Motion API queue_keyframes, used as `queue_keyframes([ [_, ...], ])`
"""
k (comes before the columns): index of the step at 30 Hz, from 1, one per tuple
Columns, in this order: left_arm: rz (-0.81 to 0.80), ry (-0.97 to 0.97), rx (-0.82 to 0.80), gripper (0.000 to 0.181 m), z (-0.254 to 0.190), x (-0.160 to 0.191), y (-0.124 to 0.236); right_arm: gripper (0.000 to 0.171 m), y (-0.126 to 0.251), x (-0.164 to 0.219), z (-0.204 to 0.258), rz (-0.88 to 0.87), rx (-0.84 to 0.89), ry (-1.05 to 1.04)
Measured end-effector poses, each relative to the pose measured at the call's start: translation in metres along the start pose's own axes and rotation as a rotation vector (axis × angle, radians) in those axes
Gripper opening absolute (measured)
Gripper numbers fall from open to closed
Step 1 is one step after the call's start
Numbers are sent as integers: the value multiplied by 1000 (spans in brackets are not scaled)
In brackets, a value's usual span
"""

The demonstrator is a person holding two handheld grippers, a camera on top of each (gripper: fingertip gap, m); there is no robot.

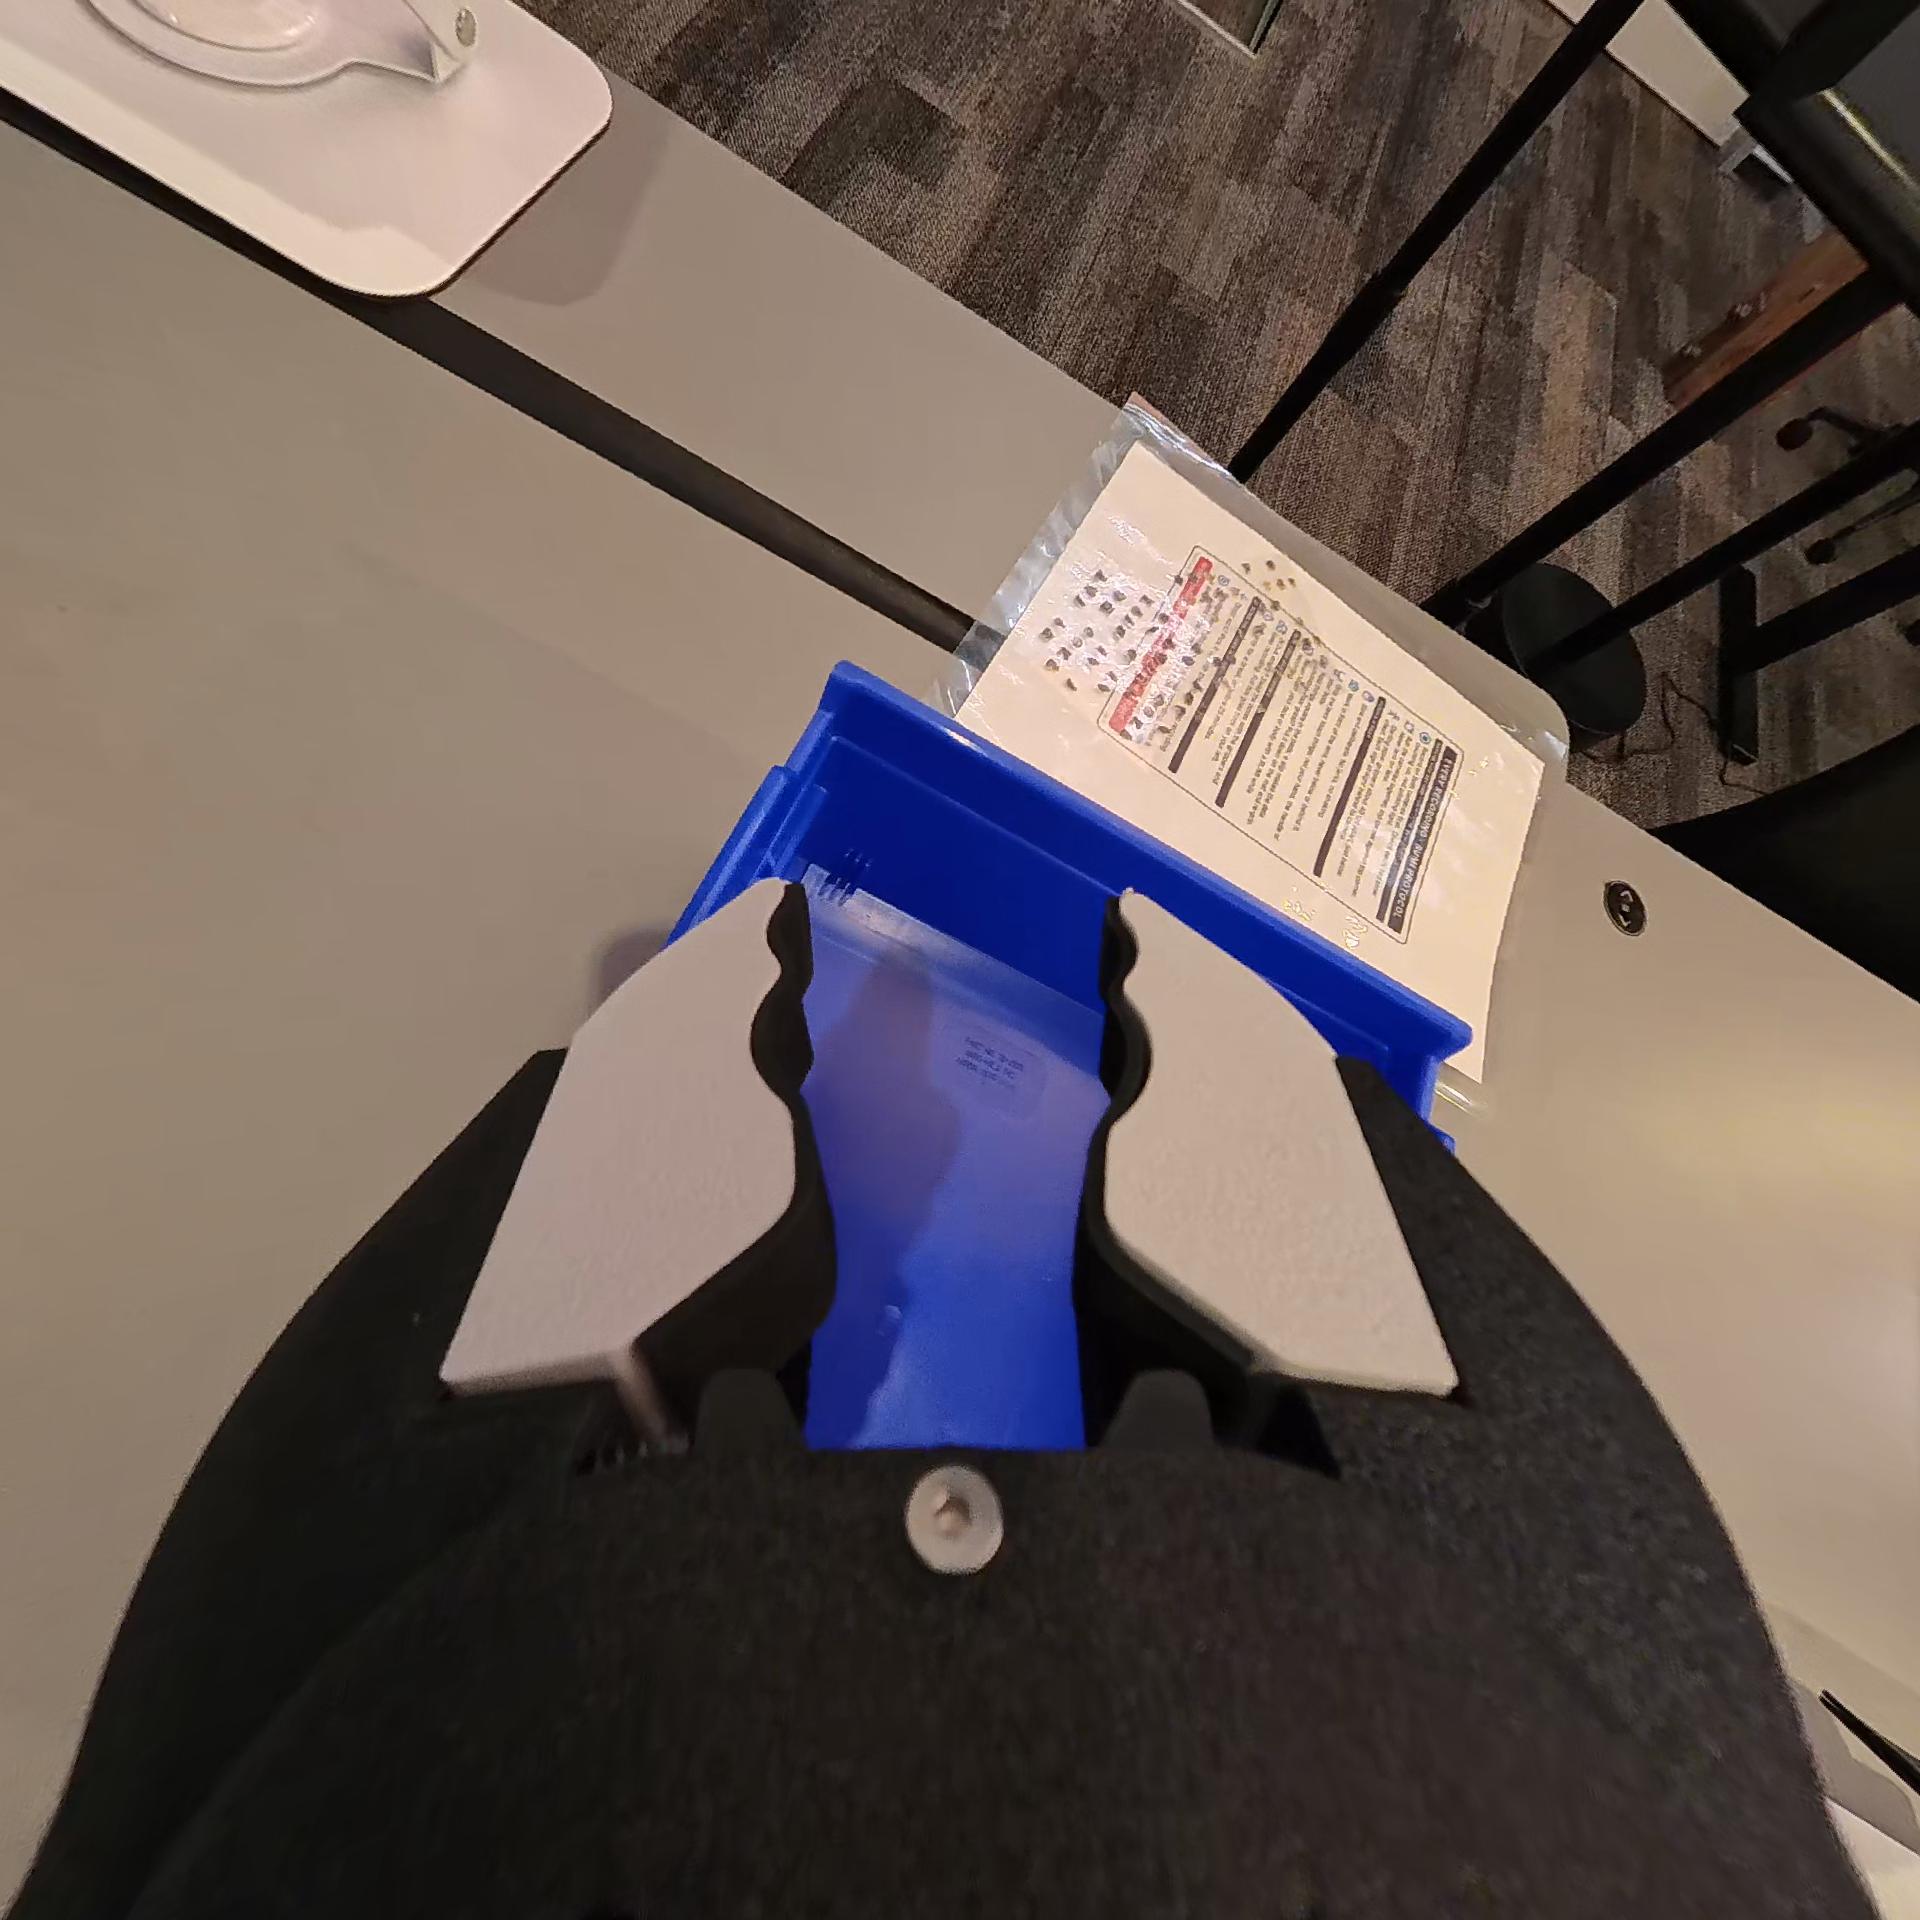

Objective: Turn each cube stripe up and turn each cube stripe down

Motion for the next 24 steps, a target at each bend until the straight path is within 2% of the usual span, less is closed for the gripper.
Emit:
queue_keyframes([
  [4,-342,-349,197,43,-61,-32,59,53,-3,1,0,5,-3,1],
  [7,-442,-670,200,40,-106,-32,64,53,-6,3,1,24,-4,6],
  [8,-426,-789,216,34,-119,-27,55,53,-7,4,1,28,-7,8],
  [10,-288,-930,230,34,-135,-14,32,53,-8,5,2,34,-12,9],
  [12,-149,-932,293,36,-144,-10,14,53,-9,6,4,40,-26,10],
  [14,-141,-904,357,38,-153,-15,4,53,-10,6,4,43,-32,9],
  [16,-69,-915,416,40,-161,-9,-7,54,-11,7,4,50,-45,4],
  [21,178,-942,374,46,-160,8,-42,54,-16,10,7,69,-71,7],
  [24,204,-956,347,53,-160,7,-53,54,-18,10,10,75,-83,15],
])
Point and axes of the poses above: each gripper's, where its closed fingertips meet, y back along the fingers, x out of its underside, z = x × y across the jaws, the point moved 5 cm from there along y, back along the fingers, and after that the axes turned 13 degrees about -y, right-handed, at the moved point
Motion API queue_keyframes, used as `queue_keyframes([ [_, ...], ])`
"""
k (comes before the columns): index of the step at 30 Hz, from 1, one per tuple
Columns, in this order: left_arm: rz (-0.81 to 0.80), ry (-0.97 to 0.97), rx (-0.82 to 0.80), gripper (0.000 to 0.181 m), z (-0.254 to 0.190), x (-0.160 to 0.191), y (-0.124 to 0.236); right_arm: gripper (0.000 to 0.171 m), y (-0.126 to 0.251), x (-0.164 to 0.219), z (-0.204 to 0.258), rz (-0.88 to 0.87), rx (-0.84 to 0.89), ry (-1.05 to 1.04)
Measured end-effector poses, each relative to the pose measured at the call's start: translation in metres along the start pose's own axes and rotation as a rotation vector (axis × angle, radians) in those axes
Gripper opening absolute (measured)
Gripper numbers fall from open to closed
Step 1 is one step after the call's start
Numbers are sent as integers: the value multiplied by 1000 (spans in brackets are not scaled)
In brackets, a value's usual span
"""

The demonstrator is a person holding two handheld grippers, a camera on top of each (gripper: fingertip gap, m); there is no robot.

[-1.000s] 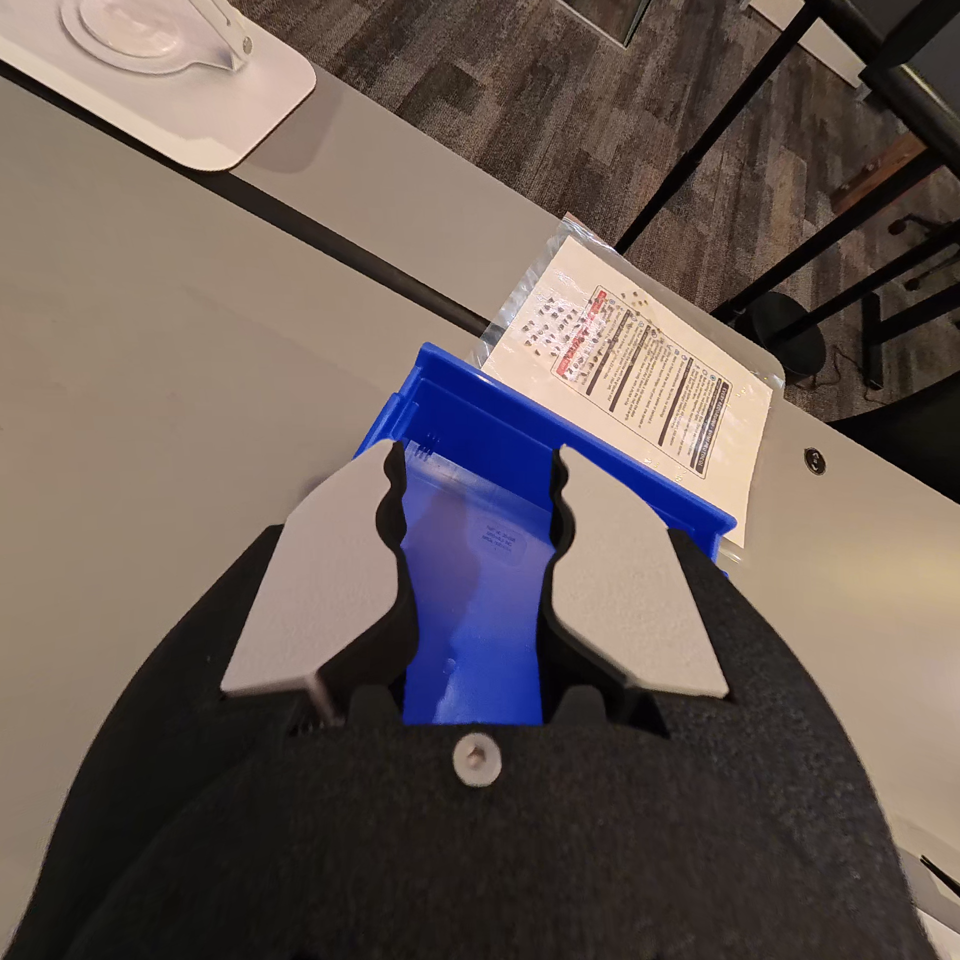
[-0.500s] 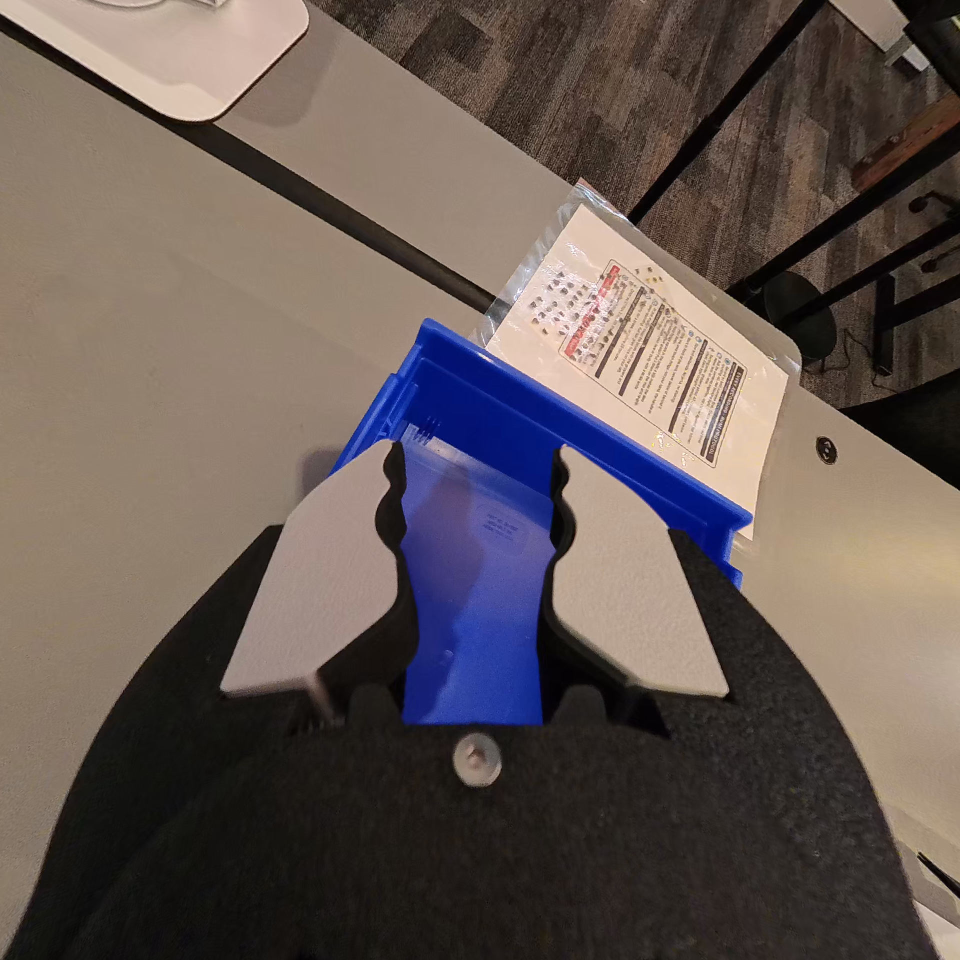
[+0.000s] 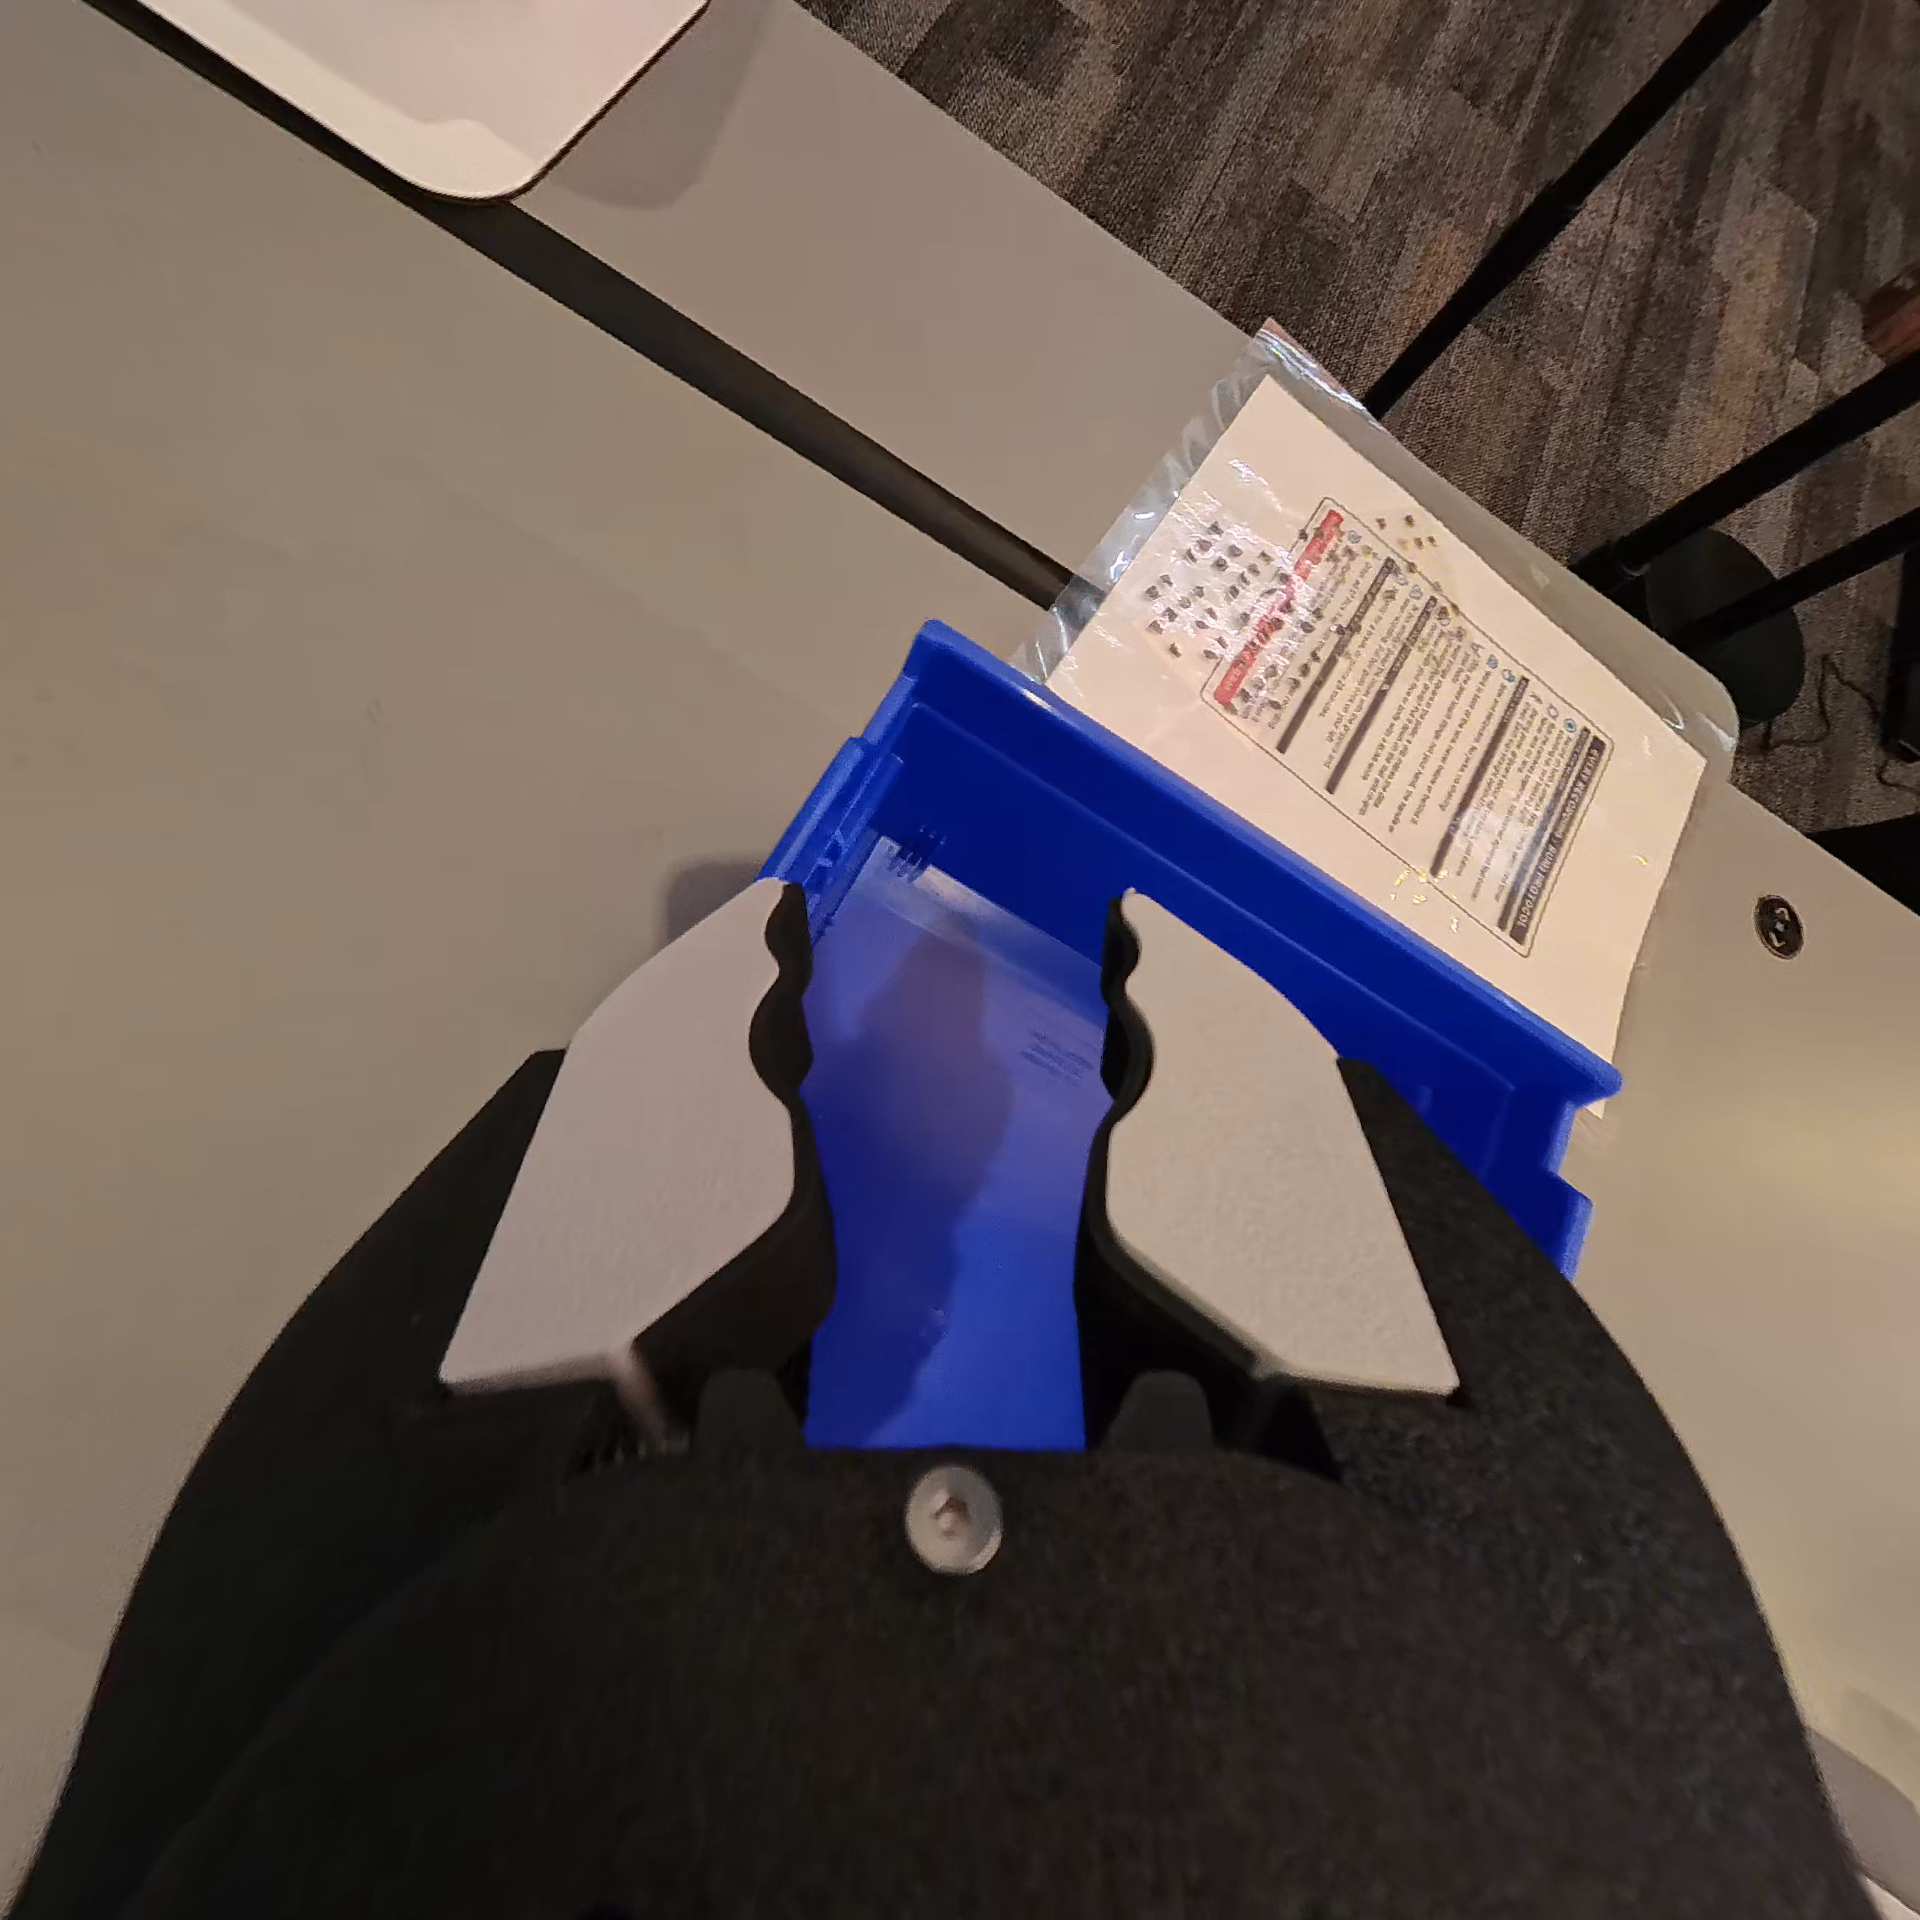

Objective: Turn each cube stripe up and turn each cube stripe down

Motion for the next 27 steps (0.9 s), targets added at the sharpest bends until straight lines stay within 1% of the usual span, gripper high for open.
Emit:
queue_keyframes([
  [4,97,-24,3,58,1,6,-15,54,-4,0,2,13,-10,10],
  [6,110,-33,4,60,2,6,-20,54,-7,2,3,26,-14,16],
  [9,125,-48,30,59,1,5,-30,54,-10,4,5,45,-19,24],
  [13,203,-55,59,55,0,12,-42,54,-14,5,9,62,-32,33],
  [15,241,-57,59,50,1,15,-44,54,-15,5,11,63,-38,39],
  [19,269,-59,75,49,-2,16,-39,53,-17,6,15,80,-47,53],
  [21,246,-37,69,49,-1,14,-30,52,-18,6,16,88,-47,64],
  [23,191,-14,33,49,2,11,-16,52,-15,4,16,80,-38,66],
  [27,-34,29,-92,49,10,3,30,51,0,-9,20,-2,-45,60],
])
Point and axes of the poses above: each gripper's, where its closed fingertips meet, y back along the fingers, x out of its underside, z = x × y across the jaws, the point moved 5 cm from there along y, back along the fingers, and after that the axes turned 13 degrees about -y, right-handed, at the moved point
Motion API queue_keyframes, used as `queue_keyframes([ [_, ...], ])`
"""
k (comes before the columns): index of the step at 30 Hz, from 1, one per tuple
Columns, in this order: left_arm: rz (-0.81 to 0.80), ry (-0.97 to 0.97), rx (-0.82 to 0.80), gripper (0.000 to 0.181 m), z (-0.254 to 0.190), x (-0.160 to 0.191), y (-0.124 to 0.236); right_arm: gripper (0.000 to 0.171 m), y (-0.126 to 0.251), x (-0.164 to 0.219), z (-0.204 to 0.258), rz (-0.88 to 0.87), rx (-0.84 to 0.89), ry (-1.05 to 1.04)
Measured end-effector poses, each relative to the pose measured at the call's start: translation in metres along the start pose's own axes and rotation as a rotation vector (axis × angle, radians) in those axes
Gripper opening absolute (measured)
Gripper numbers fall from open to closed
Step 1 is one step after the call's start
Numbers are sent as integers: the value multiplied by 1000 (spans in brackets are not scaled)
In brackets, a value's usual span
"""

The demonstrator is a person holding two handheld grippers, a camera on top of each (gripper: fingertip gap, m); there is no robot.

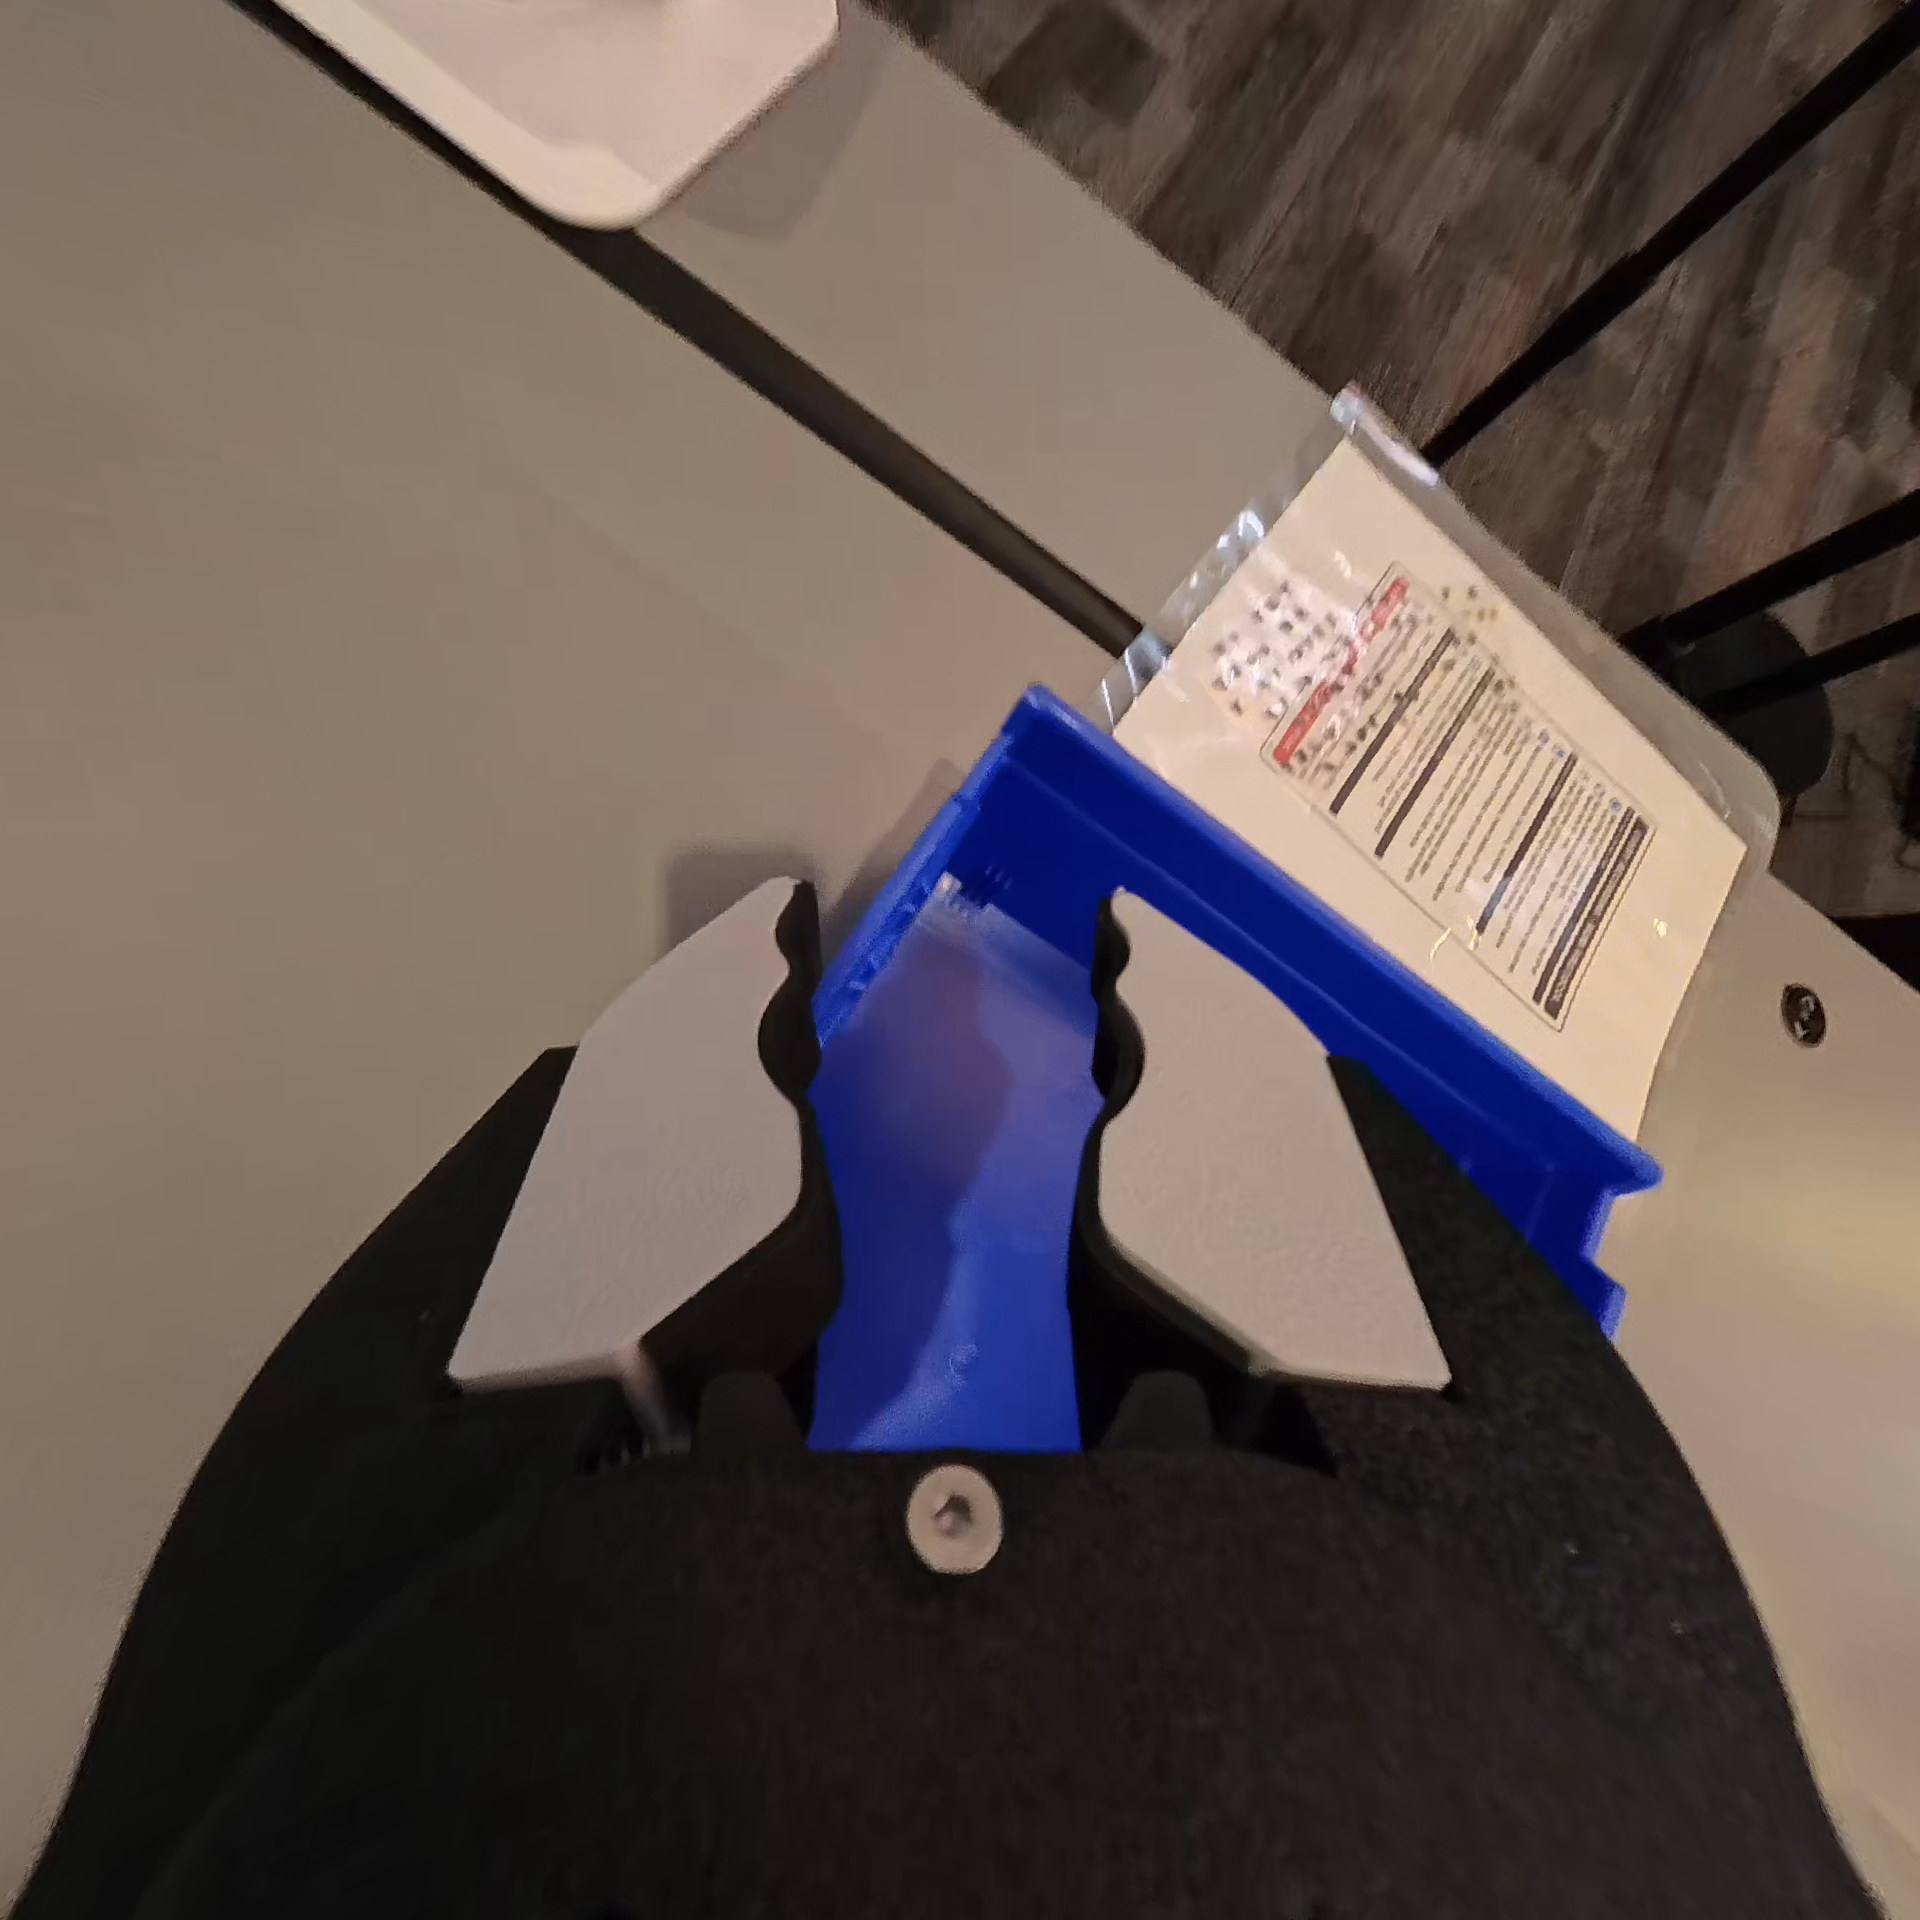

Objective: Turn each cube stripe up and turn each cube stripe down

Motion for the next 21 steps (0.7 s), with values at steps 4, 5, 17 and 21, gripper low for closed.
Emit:
queue_keyframes([
  [4,-359,35,-80,49,6,-28,48,52,21,-25,27,-164,-81,59],
  [5,-450,39,-81,48,7,-39,58,53,26,-31,39,-205,-115,89],
  [17,-1041,275,725,47,-51,-189,70,72,77,-54,255,-660,-516,566],
  [21,-1036,305,911,47,-76,-217,55,73,85,-46,289,-811,-385,693],
])
Point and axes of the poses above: each gripper's, where its closed fingertips meet, y back along the fingers, x out of its underside, z = x × y across the jaws, the point moved 5 cm from there along y, back along the fingers, and after that the axes turned 13 degrees about -y, right-handed, at the moved point
